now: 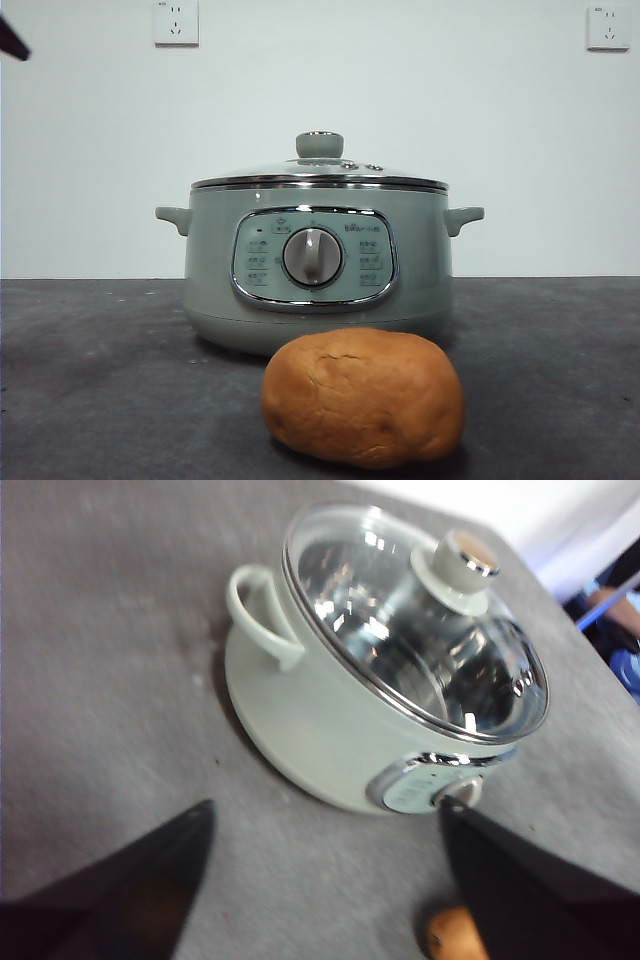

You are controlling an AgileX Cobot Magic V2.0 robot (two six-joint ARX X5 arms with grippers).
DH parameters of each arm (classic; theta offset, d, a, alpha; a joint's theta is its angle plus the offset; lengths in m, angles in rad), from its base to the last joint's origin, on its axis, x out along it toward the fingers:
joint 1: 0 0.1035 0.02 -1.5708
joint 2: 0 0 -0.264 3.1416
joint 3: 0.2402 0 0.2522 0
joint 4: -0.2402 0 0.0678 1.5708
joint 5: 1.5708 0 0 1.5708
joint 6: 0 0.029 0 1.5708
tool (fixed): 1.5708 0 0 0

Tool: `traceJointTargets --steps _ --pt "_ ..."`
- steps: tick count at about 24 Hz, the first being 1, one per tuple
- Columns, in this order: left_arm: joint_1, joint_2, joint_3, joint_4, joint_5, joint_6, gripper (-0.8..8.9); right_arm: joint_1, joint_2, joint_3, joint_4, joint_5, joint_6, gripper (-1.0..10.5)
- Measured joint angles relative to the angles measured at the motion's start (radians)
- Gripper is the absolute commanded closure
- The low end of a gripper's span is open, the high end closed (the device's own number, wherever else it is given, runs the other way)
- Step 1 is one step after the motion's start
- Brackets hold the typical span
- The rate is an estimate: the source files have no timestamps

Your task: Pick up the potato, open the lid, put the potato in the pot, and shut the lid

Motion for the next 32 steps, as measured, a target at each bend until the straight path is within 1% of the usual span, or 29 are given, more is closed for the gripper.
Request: traceJointTargets --steps 2,5,9,13,15,17,22,26,29,32 --pt "0.0 0.077 0.062 -0.042 0.021 0.008 2.69 0.0 0.071 0.065 -0.053 -0.032 -0.052 3.1" --pt "-0.002 0.17 0.163 -0.119 0.033 0.045 2.7 0.0 0.184 0.169 -0.154 -0.058 -0.138 3.1" --pt "-0.017 0.256 0.294 -0.217 0.034 0.115 2.7 0.018 0.327 0.286 -0.278 -0.063 -0.245 3.1" --pt "-0.032 0.302 0.371 -0.281 0.034 0.186 2.7 0.068 0.441 0.369 -0.366 -0.063 -0.312 3.1" --pt "-0.044 0.31 0.386 -0.296 0.035 0.22 2.7 0.136 0.521 0.414 -0.391 -0.06 -0.349 3.2" --pt "-0.053 0.311 0.386 -0.316 0.034 0.238 2.7 0.23 0.574 0.428 -0.382 -0.032 -0.365 3.2" --pt "-0.055 0.319 0.386 -0.369 0.034 0.293 2.7 0.554 0.715 0.432 -0.364 0.212 -0.378 3.2" --pt "-0.056 0.325 0.386 -0.389 0.023 0.324 2.71 0.769 0.865 0.432 -0.317 0.282 -0.381 3.2" --pt "-0.055 0.329 0.386 -0.389 -0.014 0.33 2.72 0.879 0.973 0.432 -0.291 0.349 -0.381 3.2" --pt "-0.056 0.334 0.386 -0.389 -0.017 0.333 2.79 0.935 1.052 0.432 -0.238 0.393 -0.383 3.2"
